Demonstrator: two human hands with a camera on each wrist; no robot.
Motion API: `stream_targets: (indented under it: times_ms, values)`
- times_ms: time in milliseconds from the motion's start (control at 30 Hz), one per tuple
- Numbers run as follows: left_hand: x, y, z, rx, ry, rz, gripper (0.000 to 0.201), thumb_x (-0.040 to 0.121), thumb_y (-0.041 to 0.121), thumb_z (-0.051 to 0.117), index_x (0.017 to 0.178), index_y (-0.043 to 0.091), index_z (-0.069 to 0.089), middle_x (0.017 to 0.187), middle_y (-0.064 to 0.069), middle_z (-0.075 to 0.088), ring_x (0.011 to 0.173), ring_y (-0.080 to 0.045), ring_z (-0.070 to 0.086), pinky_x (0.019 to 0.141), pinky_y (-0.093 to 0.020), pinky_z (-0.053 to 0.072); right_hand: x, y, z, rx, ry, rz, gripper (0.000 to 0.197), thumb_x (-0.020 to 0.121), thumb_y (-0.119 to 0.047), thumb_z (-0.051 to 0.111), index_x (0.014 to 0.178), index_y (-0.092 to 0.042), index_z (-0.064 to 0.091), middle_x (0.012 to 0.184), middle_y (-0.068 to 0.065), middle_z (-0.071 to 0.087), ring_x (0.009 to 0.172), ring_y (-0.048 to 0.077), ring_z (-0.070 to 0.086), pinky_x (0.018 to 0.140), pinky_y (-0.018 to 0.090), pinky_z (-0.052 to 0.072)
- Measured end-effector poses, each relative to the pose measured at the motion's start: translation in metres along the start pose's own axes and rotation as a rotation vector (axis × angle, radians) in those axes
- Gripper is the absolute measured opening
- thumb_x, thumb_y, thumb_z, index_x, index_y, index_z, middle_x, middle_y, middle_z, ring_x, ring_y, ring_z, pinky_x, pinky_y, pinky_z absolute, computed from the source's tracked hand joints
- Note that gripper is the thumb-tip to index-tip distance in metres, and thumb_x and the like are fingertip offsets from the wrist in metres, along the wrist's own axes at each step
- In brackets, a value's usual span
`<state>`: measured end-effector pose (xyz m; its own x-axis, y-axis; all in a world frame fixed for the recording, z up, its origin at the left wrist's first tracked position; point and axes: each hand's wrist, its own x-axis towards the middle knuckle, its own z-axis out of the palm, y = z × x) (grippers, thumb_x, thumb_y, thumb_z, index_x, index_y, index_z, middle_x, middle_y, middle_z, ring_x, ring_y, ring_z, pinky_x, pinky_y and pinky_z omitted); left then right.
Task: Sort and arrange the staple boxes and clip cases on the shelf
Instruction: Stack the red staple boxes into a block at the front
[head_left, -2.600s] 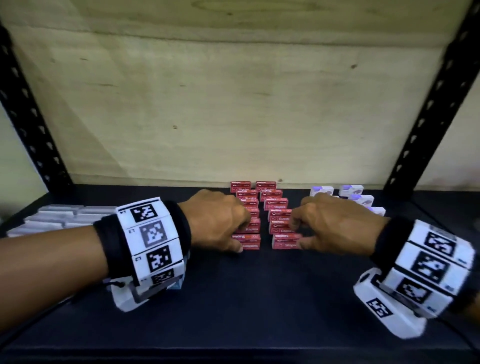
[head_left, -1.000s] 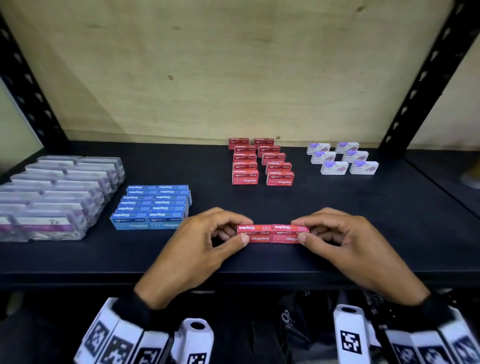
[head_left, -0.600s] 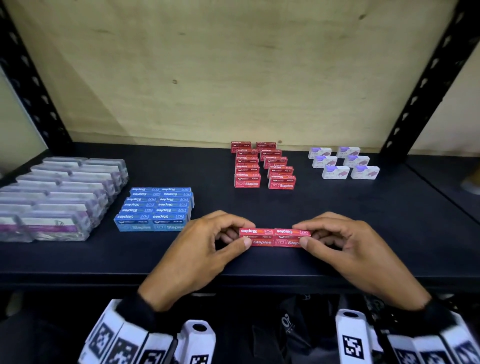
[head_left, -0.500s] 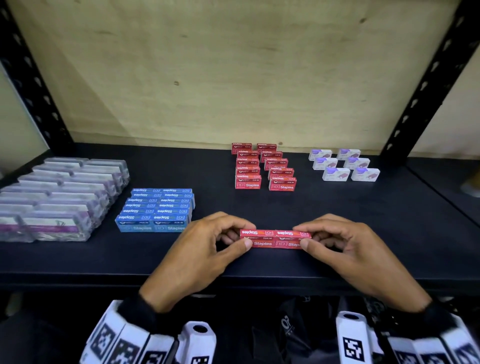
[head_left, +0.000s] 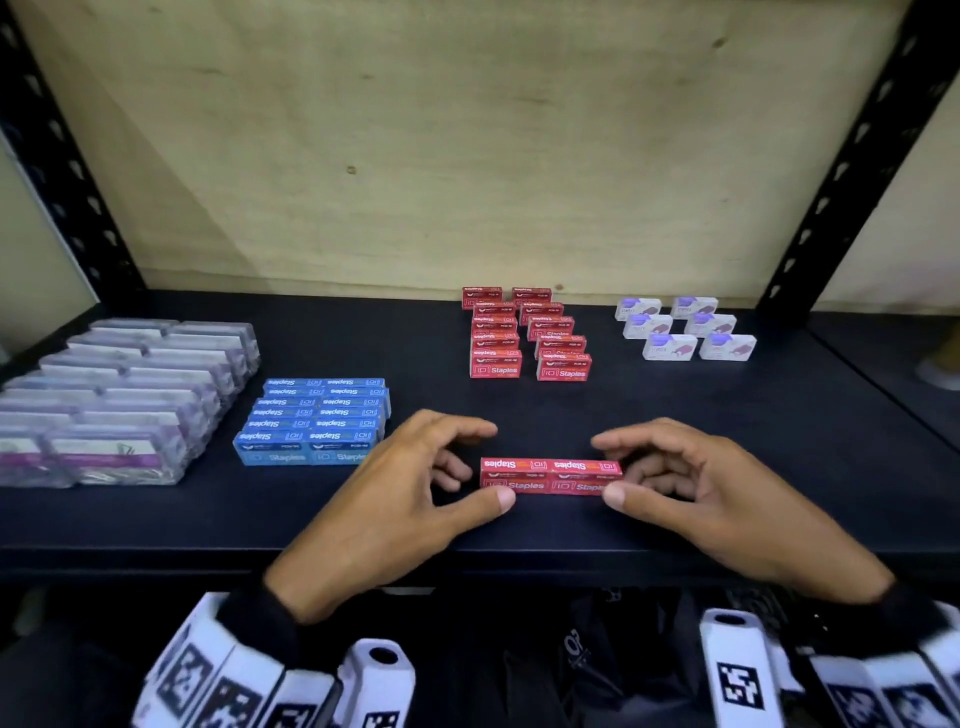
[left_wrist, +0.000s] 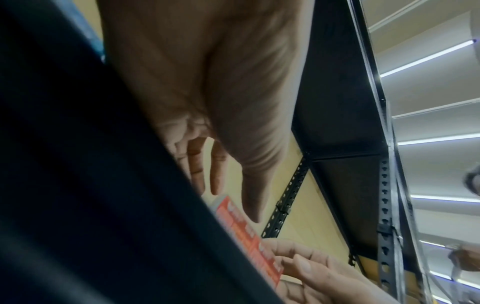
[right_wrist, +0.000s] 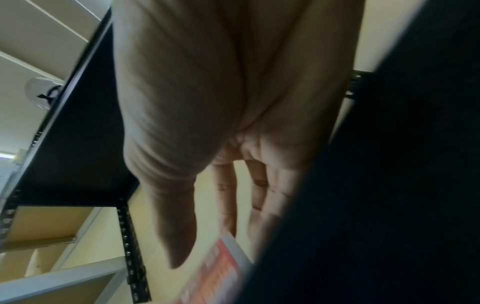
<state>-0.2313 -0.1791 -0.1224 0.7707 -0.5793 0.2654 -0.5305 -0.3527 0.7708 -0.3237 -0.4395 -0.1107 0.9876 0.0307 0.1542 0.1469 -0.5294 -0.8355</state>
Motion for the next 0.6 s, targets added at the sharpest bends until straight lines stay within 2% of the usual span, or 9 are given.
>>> stream_targets:
  times_ms: [67, 133, 267, 367, 500, 600]
  values:
    - [0.001, 0.009, -0.013, 0.056, -0.001, -0.02, 0.052, 0.07, 0.061, 0.067, 0.117, 0.04, 0.06, 0.102, 0.019, 0.054, 0.086, -0.004, 0.062, 0.075, -0.019, 0.052, 0.0, -0.012, -0.012, -0.072, -0.024, 0.006, 0.038, 0.072, -0.045, 0.073, 0.109, -0.041, 0.069, 0.107, -0.014, 0.065, 0.089, 0.011, 0.07, 0.082, 0.026, 0.057]
    - [0.007, 0.023, -0.031, 0.206, 0.01, 0.011, 0.05, 0.069, 0.069, 0.06, 0.111, 0.042, 0.062, 0.093, 0.018, 0.056, 0.075, -0.002, 0.061, 0.067, -0.017, 0.049, 0.002, -0.029, -0.029, -0.16, -0.019, 0.001, 0.036, 0.071, -0.047, 0.071, 0.106, -0.039, 0.071, 0.097, -0.016, 0.067, 0.084, 0.007, 0.069, 0.076, 0.019, 0.055]
    - [0.04, 0.058, -0.062, 0.508, -0.049, 0.078, 0.034, 0.075, 0.062, 0.057, 0.1, 0.041, 0.067, 0.084, 0.026, 0.063, 0.076, 0.01, 0.059, 0.069, -0.014, 0.046, 0.028, -0.059, -0.062, -0.378, -0.075, 0.034, 0.042, 0.065, -0.061, 0.062, 0.101, -0.041, 0.07, 0.093, -0.023, 0.07, 0.081, 0.0, 0.067, 0.073, 0.016, 0.053]
    - [0.077, 0.068, -0.073, 0.663, -0.173, 0.093, 0.031, 0.08, 0.058, 0.061, 0.102, 0.038, 0.067, 0.09, 0.024, 0.067, 0.08, 0.006, 0.06, 0.073, -0.017, 0.046, 0.063, -0.069, -0.077, -0.617, -0.127, 0.056, 0.04, 0.066, -0.068, 0.059, 0.096, -0.044, 0.069, 0.088, -0.025, 0.07, 0.079, -0.004, 0.065, 0.074, 0.02, 0.05]
    - [0.129, 0.062, -0.072, 0.918, -0.371, 0.093, 0.032, 0.085, 0.051, 0.064, 0.111, 0.032, 0.066, 0.102, 0.014, 0.069, 0.093, -0.01, 0.061, 0.083, -0.028, 0.049, 0.112, -0.063, -0.082, -0.917, -0.211, 0.011, 0.026, 0.083, -0.047, 0.067, 0.105, -0.035, 0.07, 0.092, -0.02, 0.068, 0.079, 0.001, 0.062, 0.08, 0.025, 0.05]
    - [0.158, 0.053, -0.066, 1.003, -0.465, 0.048, 0.034, 0.084, 0.048, 0.067, 0.112, 0.028, 0.066, 0.102, 0.011, 0.068, 0.095, -0.013, 0.061, 0.085, -0.031, 0.05, 0.139, -0.054, -0.075, -1.011, -0.261, 0.018, 0.02, 0.088, -0.041, 0.069, 0.105, -0.03, 0.07, 0.095, -0.013, 0.071, 0.084, 0.009, 0.064, 0.081, 0.03, 0.052]
